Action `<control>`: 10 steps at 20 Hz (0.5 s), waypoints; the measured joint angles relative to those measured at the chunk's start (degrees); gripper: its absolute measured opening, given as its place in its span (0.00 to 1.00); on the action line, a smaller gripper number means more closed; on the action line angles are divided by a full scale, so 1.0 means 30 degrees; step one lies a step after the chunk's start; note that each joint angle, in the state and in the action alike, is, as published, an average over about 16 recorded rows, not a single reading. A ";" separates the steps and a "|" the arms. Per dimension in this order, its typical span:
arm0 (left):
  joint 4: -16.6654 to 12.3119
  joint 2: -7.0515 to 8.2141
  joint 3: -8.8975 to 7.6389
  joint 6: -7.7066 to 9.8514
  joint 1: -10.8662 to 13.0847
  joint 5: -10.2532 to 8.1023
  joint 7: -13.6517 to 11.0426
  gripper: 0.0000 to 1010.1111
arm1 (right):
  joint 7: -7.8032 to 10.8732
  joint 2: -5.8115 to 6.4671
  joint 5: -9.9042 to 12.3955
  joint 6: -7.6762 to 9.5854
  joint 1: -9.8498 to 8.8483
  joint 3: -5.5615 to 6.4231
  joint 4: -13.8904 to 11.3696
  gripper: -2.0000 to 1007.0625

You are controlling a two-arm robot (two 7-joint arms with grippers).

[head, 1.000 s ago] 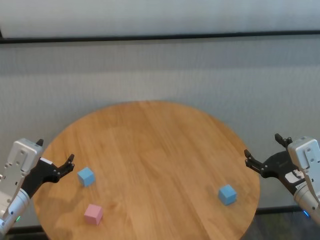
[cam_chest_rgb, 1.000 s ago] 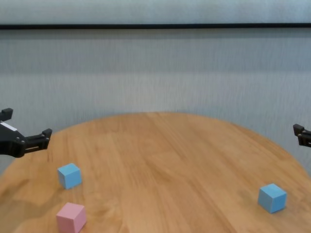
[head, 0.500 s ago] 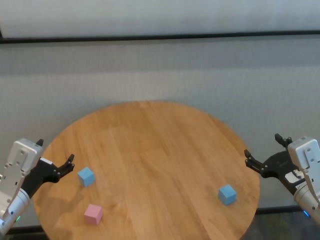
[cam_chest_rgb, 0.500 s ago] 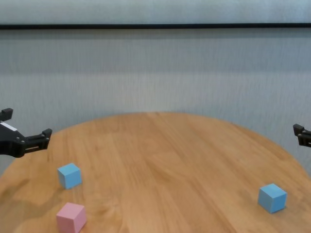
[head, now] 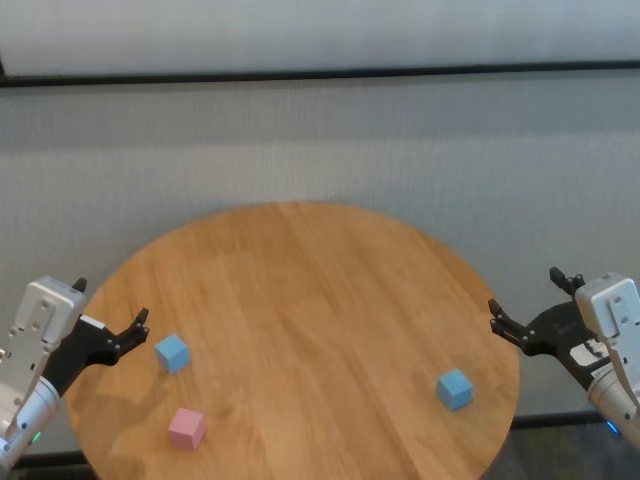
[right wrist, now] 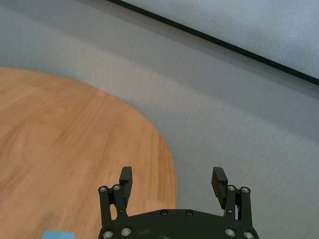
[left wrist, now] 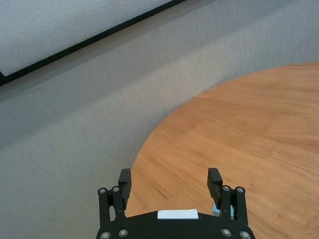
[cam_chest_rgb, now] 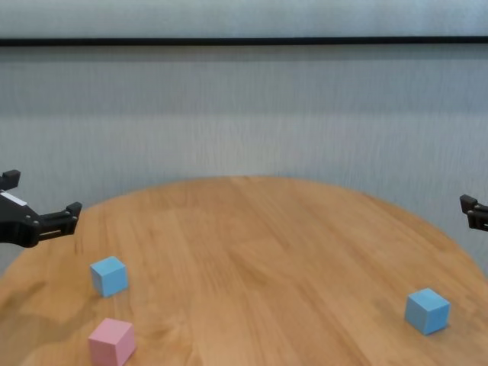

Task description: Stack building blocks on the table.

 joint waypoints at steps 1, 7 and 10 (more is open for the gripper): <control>0.0000 -0.0002 -0.0002 0.0000 0.0001 0.0001 -0.0003 0.99 | 0.0000 0.0000 0.0000 0.0000 0.0000 0.0000 0.0000 1.00; 0.0000 -0.0034 -0.0047 0.0002 0.0018 0.0031 -0.0036 0.99 | 0.0000 0.0000 0.0000 0.0000 0.0000 0.0000 0.0000 1.00; 0.0000 -0.0054 -0.0077 0.0004 0.0029 0.0052 -0.0054 0.99 | 0.0000 0.0000 0.0000 0.0000 0.0000 0.0000 0.0000 1.00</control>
